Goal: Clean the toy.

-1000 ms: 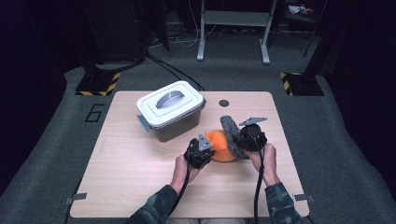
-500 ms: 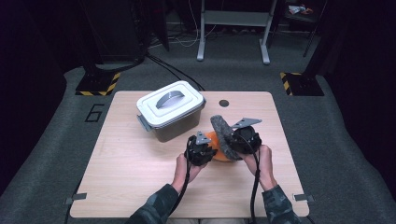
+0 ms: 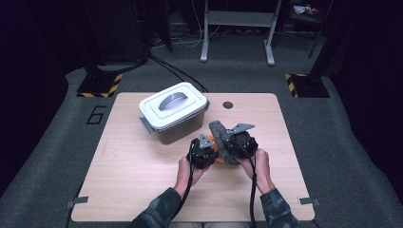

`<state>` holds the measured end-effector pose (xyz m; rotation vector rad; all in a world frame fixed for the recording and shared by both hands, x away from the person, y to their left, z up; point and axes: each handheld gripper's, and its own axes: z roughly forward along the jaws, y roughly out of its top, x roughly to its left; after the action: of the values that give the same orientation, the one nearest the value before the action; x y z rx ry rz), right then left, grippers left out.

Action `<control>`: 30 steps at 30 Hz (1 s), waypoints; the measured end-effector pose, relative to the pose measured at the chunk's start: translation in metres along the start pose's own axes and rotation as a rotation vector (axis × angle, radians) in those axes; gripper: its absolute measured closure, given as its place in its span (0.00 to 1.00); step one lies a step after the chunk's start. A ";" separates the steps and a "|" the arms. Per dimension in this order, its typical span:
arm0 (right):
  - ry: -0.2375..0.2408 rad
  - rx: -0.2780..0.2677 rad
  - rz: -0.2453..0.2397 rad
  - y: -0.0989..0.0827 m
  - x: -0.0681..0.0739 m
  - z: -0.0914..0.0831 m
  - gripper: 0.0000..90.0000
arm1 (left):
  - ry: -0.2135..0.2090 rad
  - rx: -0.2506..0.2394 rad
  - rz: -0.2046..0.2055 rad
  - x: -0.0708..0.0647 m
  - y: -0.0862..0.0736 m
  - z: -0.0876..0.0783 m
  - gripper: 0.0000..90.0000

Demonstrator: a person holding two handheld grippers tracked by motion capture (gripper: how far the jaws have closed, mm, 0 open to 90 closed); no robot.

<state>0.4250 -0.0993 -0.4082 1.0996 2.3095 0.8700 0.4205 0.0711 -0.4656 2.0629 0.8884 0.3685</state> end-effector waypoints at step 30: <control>-0.071 0.107 0.196 -0.045 -0.067 0.018 0.82 | -0.016 -0.006 -0.008 0.003 -0.005 0.001 0.87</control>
<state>0.4519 -0.1681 -0.4442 1.3987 2.2396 0.7702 0.4210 0.0744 -0.4704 2.0536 0.8852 0.3491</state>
